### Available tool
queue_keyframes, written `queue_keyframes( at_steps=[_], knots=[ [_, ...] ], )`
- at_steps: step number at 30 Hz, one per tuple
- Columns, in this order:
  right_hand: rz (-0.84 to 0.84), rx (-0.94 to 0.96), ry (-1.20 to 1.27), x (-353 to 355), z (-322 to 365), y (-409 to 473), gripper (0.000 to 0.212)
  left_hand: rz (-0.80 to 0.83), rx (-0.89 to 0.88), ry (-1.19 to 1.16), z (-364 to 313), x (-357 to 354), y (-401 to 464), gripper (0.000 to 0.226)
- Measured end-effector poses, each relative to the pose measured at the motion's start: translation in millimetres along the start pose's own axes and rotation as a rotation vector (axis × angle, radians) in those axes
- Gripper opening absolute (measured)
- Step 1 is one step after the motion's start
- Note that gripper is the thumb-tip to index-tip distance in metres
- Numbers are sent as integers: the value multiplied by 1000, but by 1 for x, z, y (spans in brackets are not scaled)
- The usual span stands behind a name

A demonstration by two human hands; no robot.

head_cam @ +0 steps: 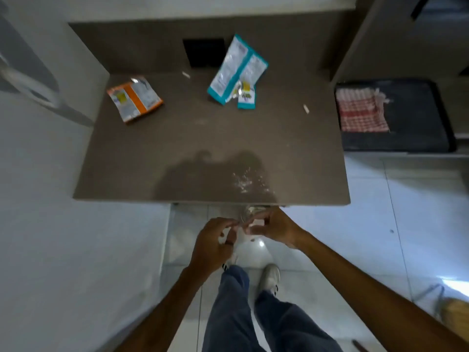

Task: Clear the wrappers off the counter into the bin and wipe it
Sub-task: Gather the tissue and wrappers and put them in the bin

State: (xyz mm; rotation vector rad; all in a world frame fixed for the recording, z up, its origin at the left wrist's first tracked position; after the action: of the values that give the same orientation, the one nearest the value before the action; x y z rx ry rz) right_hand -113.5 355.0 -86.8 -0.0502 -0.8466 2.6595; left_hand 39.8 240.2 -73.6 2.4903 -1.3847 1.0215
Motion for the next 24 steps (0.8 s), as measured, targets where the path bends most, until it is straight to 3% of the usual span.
queue_keyframes(
  at_steps=[7, 10, 14, 16, 18, 20, 24],
  knots=[
    [-486, -512, 491, 11, -219, 99, 35, 229, 192, 343, 138, -137, 48, 61],
    [-498, -570, 506, 15, -273, 155, 38, 275, 225, 400, 185, -184, 89, 67],
    [-516, -556, 704, 9, -299, 199, 20, 303, 200, 471, 221, -216, 122, 71],
    [-527, -614, 490, 6, -298, 187, 32, 322, 226, 429, 213, -211, 109, 70],
    [-467, -537, -11, 4, -273, 162, 39, 301, 223, 369, 192, -195, 84, 67],
    [-345, -318, -313, -11, -225, 123, 45, 269, 172, 344, 153, -163, 53, 60],
    [-219, 97, -542, -46, -122, 39, 44, 58, 54, 319, 75, -84, -4, 41]
  ],
)
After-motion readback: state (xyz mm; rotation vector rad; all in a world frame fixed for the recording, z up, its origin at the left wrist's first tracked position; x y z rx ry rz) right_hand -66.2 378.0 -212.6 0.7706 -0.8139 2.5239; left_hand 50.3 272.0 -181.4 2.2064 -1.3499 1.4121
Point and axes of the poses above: each hand's wrist, its own y-axis towards the middle knuckle, its own x-axis out of the back of the hand, z = x × y, the point moved 6 cm from there along y, towards the middle knuckle, and after that the axes turned 3 degrees about x, right-handed, at the moved point
